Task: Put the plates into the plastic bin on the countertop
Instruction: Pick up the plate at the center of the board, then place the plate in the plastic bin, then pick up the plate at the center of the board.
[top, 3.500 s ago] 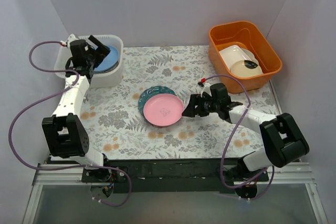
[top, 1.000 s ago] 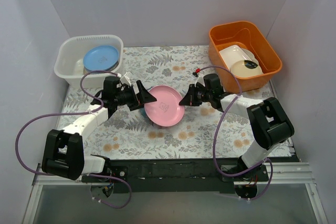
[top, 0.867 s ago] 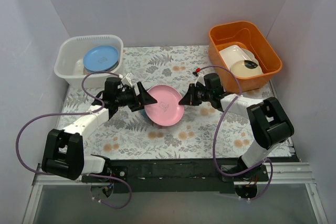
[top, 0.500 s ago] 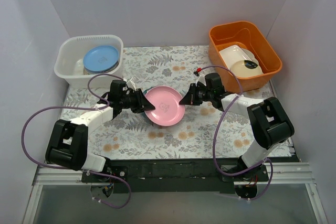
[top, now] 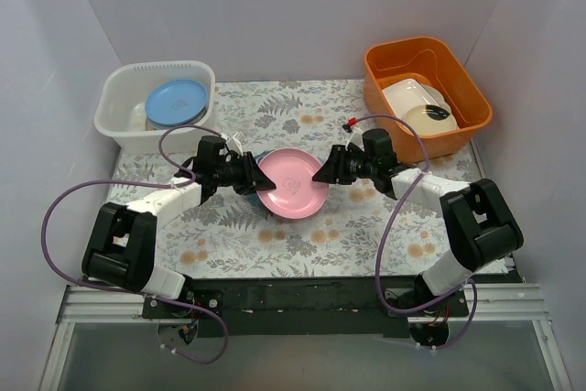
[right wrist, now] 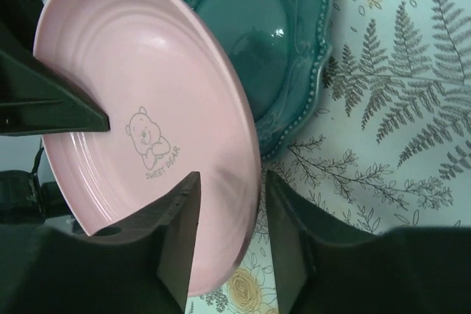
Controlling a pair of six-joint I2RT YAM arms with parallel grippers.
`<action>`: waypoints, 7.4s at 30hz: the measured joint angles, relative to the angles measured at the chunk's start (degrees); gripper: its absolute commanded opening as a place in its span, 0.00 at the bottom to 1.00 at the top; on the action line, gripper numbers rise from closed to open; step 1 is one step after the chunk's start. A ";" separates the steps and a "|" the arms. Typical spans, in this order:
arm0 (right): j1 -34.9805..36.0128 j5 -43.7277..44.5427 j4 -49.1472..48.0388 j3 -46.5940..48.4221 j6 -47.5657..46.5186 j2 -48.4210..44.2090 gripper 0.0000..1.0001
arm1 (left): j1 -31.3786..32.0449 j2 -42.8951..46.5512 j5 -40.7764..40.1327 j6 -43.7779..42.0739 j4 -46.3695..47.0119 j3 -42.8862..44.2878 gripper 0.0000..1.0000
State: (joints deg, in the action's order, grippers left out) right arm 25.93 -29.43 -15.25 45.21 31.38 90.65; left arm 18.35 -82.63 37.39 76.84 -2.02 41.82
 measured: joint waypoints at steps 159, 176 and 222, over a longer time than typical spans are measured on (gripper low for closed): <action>0.44 0.55 6.93 -4.50 -9.33 -9.25 0.95 | -32.09 -23.15 -34.99 11.69 -5.35 36.33 0.04; 0.44 -1.03 6.51 -4.33 -9.20 -5.81 0.93 | -31.39 -19.43 -36.24 7.19 -8.28 37.62 0.87; 0.44 -1.46 4.42 -1.77 -8.76 2.14 0.86 | -13.31 4.61 -20.33 -2.10 -7.98 17.16 0.98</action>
State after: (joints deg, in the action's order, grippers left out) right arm 26.37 -30.89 -10.83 43.44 22.61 92.79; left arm 5.04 -78.02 17.06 74.74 -10.00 58.98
